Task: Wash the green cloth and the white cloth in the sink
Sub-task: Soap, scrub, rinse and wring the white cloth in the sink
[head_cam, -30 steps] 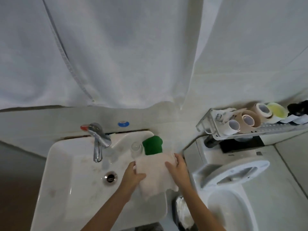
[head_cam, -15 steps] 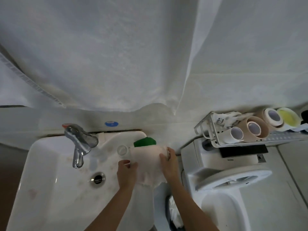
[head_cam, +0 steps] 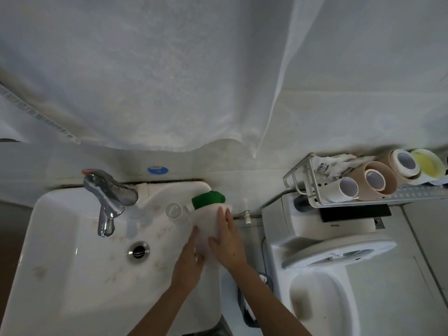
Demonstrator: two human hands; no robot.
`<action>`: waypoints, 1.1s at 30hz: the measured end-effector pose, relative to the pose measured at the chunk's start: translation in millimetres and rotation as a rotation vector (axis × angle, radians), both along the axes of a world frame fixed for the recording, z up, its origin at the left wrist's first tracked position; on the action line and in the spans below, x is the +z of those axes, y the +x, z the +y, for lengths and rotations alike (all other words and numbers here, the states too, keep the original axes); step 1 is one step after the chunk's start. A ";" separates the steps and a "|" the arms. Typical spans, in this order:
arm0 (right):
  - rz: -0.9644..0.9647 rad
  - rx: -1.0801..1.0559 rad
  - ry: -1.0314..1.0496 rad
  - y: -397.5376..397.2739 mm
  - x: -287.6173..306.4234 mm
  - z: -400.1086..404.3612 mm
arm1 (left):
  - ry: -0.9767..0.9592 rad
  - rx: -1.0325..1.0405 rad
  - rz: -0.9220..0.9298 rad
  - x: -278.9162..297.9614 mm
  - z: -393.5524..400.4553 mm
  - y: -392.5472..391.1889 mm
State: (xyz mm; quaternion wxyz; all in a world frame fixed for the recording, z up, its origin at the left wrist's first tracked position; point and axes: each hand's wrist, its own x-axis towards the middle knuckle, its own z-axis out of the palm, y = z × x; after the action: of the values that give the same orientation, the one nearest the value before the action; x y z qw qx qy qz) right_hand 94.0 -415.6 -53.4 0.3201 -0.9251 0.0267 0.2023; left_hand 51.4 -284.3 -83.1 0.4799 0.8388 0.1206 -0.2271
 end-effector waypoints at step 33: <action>-0.384 0.263 -0.156 22.1 -22.5 -5.7 | -0.064 0.440 0.227 1.3 -5.4 -16.5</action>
State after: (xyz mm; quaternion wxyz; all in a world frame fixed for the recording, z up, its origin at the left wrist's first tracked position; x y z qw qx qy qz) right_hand 116.0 -421.2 -75.9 0.2180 -0.9640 -0.1399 0.0598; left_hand 34.9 -289.7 -81.8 0.5277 0.7456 0.3463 -0.2138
